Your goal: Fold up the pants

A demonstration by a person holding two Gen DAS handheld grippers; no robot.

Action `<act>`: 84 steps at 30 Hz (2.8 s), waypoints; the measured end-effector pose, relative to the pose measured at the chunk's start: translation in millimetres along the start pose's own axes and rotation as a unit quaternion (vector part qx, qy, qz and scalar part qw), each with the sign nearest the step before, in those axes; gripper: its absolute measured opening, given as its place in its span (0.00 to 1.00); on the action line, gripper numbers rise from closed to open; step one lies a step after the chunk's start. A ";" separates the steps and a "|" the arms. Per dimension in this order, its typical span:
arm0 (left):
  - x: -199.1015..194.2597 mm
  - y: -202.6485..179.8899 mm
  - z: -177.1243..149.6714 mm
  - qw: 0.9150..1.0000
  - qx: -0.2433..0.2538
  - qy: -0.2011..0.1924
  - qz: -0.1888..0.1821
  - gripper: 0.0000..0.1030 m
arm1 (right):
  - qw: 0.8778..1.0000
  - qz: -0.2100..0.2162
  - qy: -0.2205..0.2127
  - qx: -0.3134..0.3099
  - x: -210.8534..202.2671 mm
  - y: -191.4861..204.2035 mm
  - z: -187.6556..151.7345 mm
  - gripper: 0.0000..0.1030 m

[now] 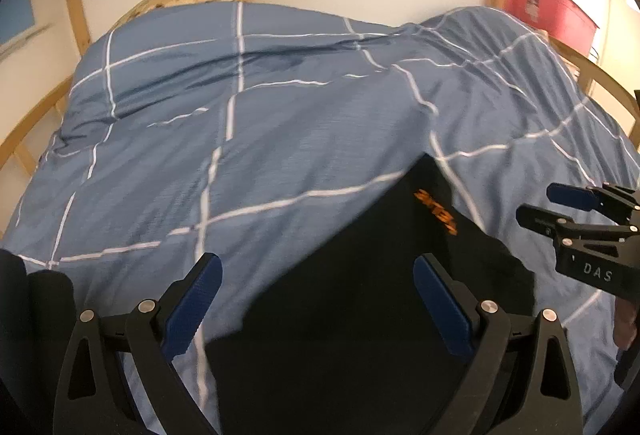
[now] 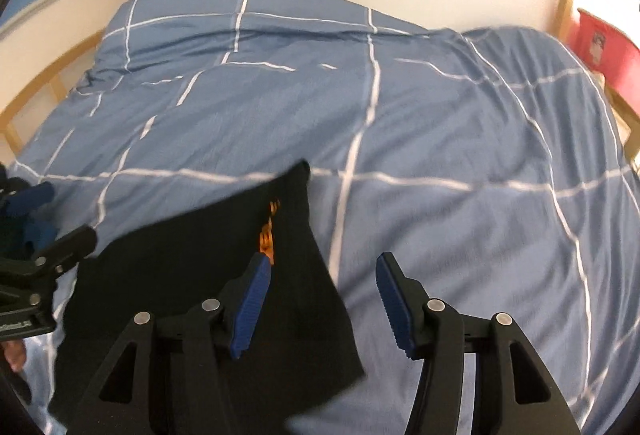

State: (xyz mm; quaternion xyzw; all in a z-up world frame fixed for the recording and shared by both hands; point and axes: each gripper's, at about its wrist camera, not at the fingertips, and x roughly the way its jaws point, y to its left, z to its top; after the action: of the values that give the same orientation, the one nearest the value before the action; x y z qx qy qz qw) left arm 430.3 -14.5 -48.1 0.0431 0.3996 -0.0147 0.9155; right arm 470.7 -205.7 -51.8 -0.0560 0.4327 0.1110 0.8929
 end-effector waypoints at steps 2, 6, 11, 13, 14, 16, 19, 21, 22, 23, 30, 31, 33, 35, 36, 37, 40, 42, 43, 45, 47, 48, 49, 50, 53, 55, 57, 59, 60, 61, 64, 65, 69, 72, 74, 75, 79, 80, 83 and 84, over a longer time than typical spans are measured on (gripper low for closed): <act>-7.5 -12.8 -5.0 1.000 0.009 -0.005 0.000 0.95 | 1.000 0.003 -0.001 0.008 -10.2 -6.1 -13.4 0.54; -10.3 -33.3 -14.4 1.000 0.021 0.003 -0.019 0.95 | 1.000 0.016 0.011 0.023 -16.3 -17.6 -34.1 0.53; -0.6 -54.6 -25.6 0.999 0.026 0.017 -0.034 0.95 | 0.997 0.038 0.027 0.055 -8.9 -30.7 -56.6 0.53; 3.5 -58.2 -29.6 0.999 0.025 0.023 -0.031 0.95 | 0.995 0.055 0.038 0.079 0.0 -37.4 -61.8 0.53; 6.0 -60.4 -32.4 0.999 0.026 0.026 -0.029 0.95 | 0.993 0.061 0.042 0.089 3.7 -39.9 -64.4 0.53; 8.8 -62.1 -36.3 0.999 0.026 0.029 -0.026 0.95 | 0.990 0.068 0.051 0.110 13.1 -46.9 -69.1 0.53; 13.9 -62.8 -41.6 0.999 0.023 0.033 -0.026 0.95 | 0.985 0.081 0.065 0.141 26.3 -55.3 -75.0 0.53; 16.5 -63.0 -44.5 0.999 0.020 0.034 -0.025 0.95 | 0.979 0.096 0.075 0.161 35.4 -58.9 -79.3 0.53; 18.0 -62.9 -45.5 0.999 0.018 0.035 -0.024 0.95 | 0.977 0.102 0.079 0.167 39.2 -59.7 -80.7 0.50; 19.6 -62.9 -47.4 0.999 0.016 0.036 -0.024 0.95 | 0.976 0.105 0.083 0.169 42.5 -59.8 -82.0 0.47; 27.2 -60.0 -54.9 0.998 0.008 0.048 -0.025 0.95 | 0.977 0.118 0.083 0.159 48.9 -50.0 -87.5 0.10; 27.2 -59.2 -55.8 0.998 0.007 0.050 -0.026 0.95 | 0.979 0.111 0.074 0.155 44.4 -48.1 -88.3 0.08; 25.7 -57.0 -59.0 0.998 0.004 0.050 -0.026 0.95 | 0.986 0.069 0.044 0.143 28.6 -45.7 -90.5 0.07; 24.4 -55.7 -62.1 0.998 0.005 0.050 -0.025 0.95 | 0.990 0.030 0.030 0.138 19.8 -45.7 -92.4 0.07; 24.1 -54.4 -63.6 0.998 0.005 0.052 -0.023 0.95 | 0.990 0.017 0.034 0.137 19.7 -45.0 -93.0 0.07; 23.6 -53.5 -64.9 0.998 0.005 0.055 -0.022 0.95 | 0.990 0.015 0.043 0.136 21.9 -44.6 -94.2 0.08; 14.4 -48.2 -70.0 0.998 0.004 0.055 -0.020 0.95 | 0.991 -0.016 0.047 0.124 17.6 -40.4 -98.1 0.34; -3.3 -39.9 -75.7 0.999 0.006 0.039 -0.013 0.95 | 0.990 -0.050 0.027 0.132 0.0 -39.9 -104.4 0.49; -10.2 -36.6 -77.9 0.999 0.007 0.032 -0.011 0.95 | 0.989 -0.064 0.003 0.136 -18.5 -37.1 -110.2 0.49; -32.8 -26.3 -86.7 1.000 0.004 0.016 -0.001 0.95 | 0.988 -0.075 -0.017 0.136 -48.2 -33.9 -122.6 0.49; -59.0 -15.8 -99.6 1.000 -0.004 0.002 -0.004 0.95 | 0.986 -0.088 -0.041 0.137 -74.8 -24.5 -133.2 0.49; -70.4 -11.6 -106.2 1.000 -0.005 -0.002 -0.004 0.95 | 0.985 -0.093 -0.054 0.132 -90.9 -17.2 -140.6 0.50; -78.7 -9.7 -111.6 1.000 -0.006 -0.006 -0.004 0.95 | 0.985 -0.095 -0.061 0.130 -102.2 -12.2 -145.5 0.55; -90.6 -6.6 -120.0 1.000 -0.005 -0.012 -0.003 0.95 | 0.985 -0.095 -0.069 0.129 -112.4 -5.6 -151.2 0.57; -123.5 4.6 -148.1 1.000 -0.004 -0.020 0.002 0.95 | 0.982 -0.098 -0.092 0.136 -146.4 12.8 -175.2 0.57; -140.5 13.0 -164.4 1.000 -0.008 -0.024 0.005 0.95 | 0.981 -0.099 -0.098 0.138 -162.9 26.7 -191.2 0.57; -154.3 20.7 -180.4 0.999 -0.010 -0.030 0.013 0.95 | 0.979 -0.099 -0.106 0.142 -175.0 40.5 -205.9 0.57; -163.4 29.1 -194.7 0.999 -0.012 -0.029 0.019 0.95 | 0.977 -0.101 -0.114 0.149 -184.4 52.0 -219.5 0.57; -167.3 34.3 -202.0 0.999 -0.015 -0.029 0.018 0.95 | 0.976 -0.101 -0.119 0.154 -188.4 59.0 -228.1 0.57; -169.4 37.8 -207.2 0.999 -0.019 -0.025 0.019 0.95 | 0.975 -0.101 -0.120 0.157 -189.2 63.1 -233.4 0.57; -174.0 52.7 -222.0 0.999 -0.042 -0.021 0.017 0.95 | 0.973 -0.098 -0.123 0.170 -191.7 74.8 -251.7 0.57; -175.8 57.6 -228.0 0.998 -0.050 -0.019 0.014 0.95 | 0.972 -0.096 -0.123 0.175 -191.7 77.1 -257.2 0.57; -180.9 64.1 -249.6 0.998 -0.056 -0.025 0.016 0.94 | 0.964 -0.085 -0.121 0.221 -189.8 79.3 -285.0 0.57; -179.6 66.0 -260.1 0.998 -0.059 -0.019 0.016 0.92 | 0.956 -0.078 -0.123 0.253 -188.7 80.1 -302.3 0.57; -177.8 66.6 -264.1 0.998 -0.065 -0.018 0.010 0.91 | 0.955 -0.078 -0.120 0.260 -185.5 80.5 -310.4 0.57; -174.9 66.1 -264.9 0.997 -0.070 -0.017 0.005 0.90 | 0.956 -0.072 -0.117 0.261 -183.3 81.4 -313.4 0.57; -161.2 65.5 -259.8 0.996 -0.086 -0.006 -0.018 0.77 | 0.955 -0.058 -0.108 0.272 -173.7 77.7 -316.9 0.57; -155.2 64.3 -257.4 0.996 -0.090 -0.002 -0.027 0.76 | 0.953 -0.057 -0.108 0.276 -172.2 75.4 -316.9 0.57; -142.1 60.7 -252.6 0.994 -0.099 0.008 -0.036 0.71 | 0.950 -0.055 -0.105 0.289 -168.8 72.0 -316.8 0.57; -137.2 59.6 -250.9 0.994 -0.105 0.011 -0.040 0.68 | 0.949 -0.053 -0.104 0.294 -166.8 70.0 -317.1 0.57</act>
State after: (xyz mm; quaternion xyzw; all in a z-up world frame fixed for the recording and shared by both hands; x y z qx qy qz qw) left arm 157.3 66.6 -113.3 -0.0694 0.4107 -0.0092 0.9091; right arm 112.1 -225.1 -117.4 0.1983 0.3474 -0.0630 0.9143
